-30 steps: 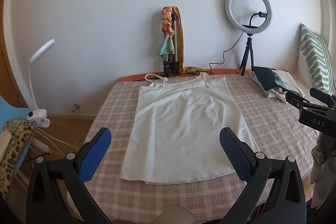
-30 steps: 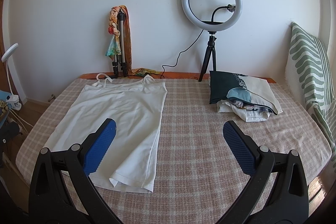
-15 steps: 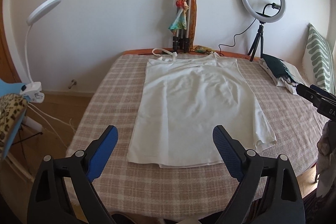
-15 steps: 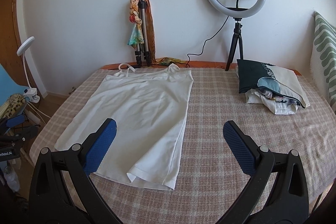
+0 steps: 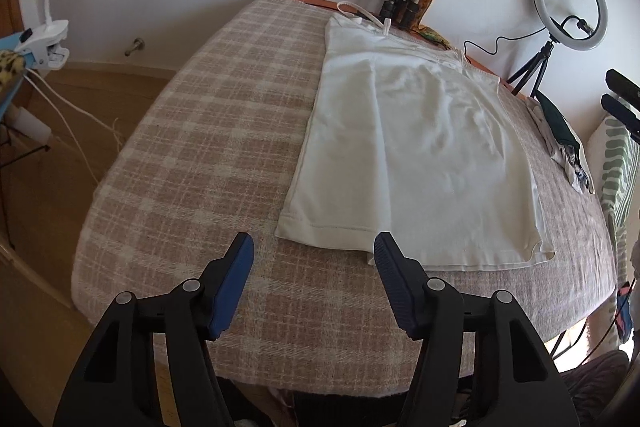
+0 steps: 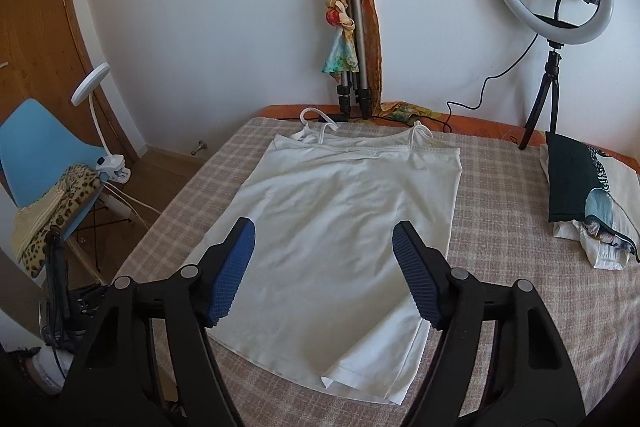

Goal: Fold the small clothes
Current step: 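Move left tool to the camisole hem while right tool reaches the strap end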

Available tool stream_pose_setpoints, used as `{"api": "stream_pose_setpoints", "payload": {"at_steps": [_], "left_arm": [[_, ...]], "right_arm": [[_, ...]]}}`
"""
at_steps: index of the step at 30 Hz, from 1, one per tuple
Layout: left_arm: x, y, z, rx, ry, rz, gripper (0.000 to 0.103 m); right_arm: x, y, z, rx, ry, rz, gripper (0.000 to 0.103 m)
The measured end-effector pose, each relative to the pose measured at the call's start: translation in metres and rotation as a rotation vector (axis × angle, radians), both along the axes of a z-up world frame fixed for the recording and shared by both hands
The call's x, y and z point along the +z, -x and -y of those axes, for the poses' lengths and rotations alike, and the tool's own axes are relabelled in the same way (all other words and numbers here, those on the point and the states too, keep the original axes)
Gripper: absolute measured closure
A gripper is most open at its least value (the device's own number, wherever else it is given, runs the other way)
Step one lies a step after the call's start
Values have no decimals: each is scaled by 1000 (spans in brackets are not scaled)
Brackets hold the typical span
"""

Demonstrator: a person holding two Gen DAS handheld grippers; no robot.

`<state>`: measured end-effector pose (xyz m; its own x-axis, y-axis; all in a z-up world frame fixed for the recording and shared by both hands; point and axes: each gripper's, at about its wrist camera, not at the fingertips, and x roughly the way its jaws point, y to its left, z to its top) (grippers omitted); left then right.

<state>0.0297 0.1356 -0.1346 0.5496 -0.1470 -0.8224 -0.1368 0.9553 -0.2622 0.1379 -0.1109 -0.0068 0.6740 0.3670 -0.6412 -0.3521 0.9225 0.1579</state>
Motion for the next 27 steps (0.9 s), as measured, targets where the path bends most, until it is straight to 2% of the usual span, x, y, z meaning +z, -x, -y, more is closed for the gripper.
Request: {"api": "stream_pose_setpoints", "payload": {"at_steps": [2,6,7,8,12,15,22,27], "left_arm": [[-8,-7,-3,5,30,-27,42],[-17,-15,-7,10,29,-35,42],[-19,-18,-8,9,25,-34,44],[-21,-19,-9,9,27,-34,52],[-26,-20,-20,26,90,-34,57],[-25,-23,-27,36,144,-33,60],[-26,-25,-33,75,197,-49,63],[-26,-27,-34,96,247,-53,63]], "right_arm": [[3,-14,-12,26,-17,-33,28],[9,-46,-38,82,-63,-107,28],[10,-55,-47,96,-63,-119,28],[10,-62,-55,107,-64,-132,28],[3,-100,-89,130,-72,-188,28],[-7,-126,-113,130,-52,-212,29],[-41,-189,-163,126,-43,-341,40],[-62,-224,-193,120,-8,-386,42]]}}
